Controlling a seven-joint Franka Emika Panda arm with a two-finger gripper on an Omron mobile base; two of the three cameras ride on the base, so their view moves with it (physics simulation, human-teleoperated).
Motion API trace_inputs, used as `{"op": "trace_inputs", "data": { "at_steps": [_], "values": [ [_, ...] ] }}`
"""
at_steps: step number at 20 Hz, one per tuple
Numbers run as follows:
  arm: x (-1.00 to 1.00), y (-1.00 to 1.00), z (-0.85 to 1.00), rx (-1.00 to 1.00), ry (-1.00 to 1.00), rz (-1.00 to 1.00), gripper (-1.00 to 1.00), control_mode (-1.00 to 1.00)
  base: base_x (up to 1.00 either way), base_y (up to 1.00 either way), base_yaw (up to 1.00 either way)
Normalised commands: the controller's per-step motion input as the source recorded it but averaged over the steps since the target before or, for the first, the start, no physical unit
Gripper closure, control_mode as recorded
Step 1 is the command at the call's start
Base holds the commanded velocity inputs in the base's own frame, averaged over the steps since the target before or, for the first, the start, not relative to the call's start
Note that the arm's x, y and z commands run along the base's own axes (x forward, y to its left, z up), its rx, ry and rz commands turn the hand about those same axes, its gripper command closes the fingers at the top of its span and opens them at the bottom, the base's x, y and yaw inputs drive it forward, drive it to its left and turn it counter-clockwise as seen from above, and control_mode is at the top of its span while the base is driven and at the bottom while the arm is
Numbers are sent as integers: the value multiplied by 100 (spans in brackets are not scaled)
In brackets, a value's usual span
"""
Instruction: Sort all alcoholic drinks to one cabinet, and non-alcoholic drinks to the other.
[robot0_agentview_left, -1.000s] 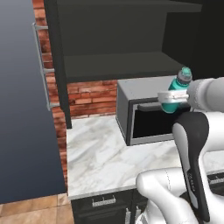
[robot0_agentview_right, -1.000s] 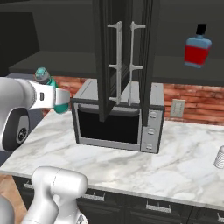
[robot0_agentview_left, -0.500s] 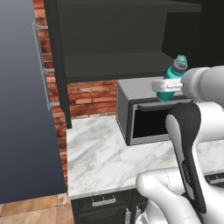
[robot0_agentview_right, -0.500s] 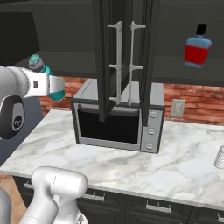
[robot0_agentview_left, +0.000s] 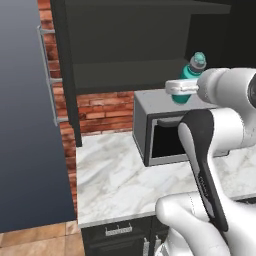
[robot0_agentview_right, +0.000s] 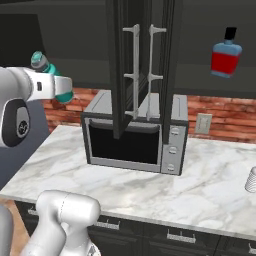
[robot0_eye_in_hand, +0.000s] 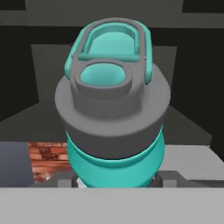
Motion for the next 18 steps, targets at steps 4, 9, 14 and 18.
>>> {"op": "trace_inputs", "data": {
  "at_steps": [4, 9, 14, 18],
  "values": [
    [36, 3, 14, 1, -3, 0, 100, -100, 0, 0, 0],
    [39, 3, 16, 2, -1, 0, 100, -100, 0, 0, 0],
    [44, 4, 12, 2, 3, 0, 100, -100, 0, 0, 0],
    [53, 3, 1, 0, 2, 0, 100, -100, 0, 0, 0]
  ]
}}
